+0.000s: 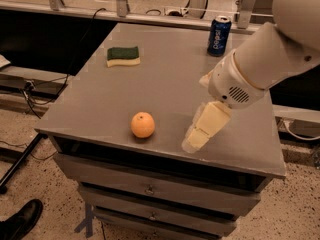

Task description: Move orange near pepsi can

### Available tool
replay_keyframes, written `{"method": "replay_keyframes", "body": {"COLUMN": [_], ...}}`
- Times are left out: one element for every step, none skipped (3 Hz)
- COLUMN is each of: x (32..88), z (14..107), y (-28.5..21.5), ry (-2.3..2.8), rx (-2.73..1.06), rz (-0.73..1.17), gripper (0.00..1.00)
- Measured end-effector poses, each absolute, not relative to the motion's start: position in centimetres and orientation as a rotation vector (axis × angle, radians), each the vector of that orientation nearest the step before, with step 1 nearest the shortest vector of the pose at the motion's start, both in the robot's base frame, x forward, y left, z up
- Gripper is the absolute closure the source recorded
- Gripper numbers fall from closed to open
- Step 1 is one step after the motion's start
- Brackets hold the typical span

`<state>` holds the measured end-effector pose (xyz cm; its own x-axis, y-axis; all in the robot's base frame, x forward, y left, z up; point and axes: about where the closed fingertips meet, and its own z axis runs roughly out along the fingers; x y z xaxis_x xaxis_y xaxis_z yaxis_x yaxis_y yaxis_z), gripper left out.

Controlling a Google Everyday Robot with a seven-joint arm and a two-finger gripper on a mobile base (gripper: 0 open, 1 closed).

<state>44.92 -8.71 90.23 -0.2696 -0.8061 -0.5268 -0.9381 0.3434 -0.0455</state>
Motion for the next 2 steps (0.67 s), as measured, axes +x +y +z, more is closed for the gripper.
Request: {"method": "replay_keyframes", "body": {"x": [45.0, 46.0], "z": [90.3, 89.3], "y": [-8.8, -6.9], "ry": [2.15, 2.107], "rx": [-1.521, -1.467], "rz": [0.379, 0.403], "gripper": [0.0, 0.0]}}
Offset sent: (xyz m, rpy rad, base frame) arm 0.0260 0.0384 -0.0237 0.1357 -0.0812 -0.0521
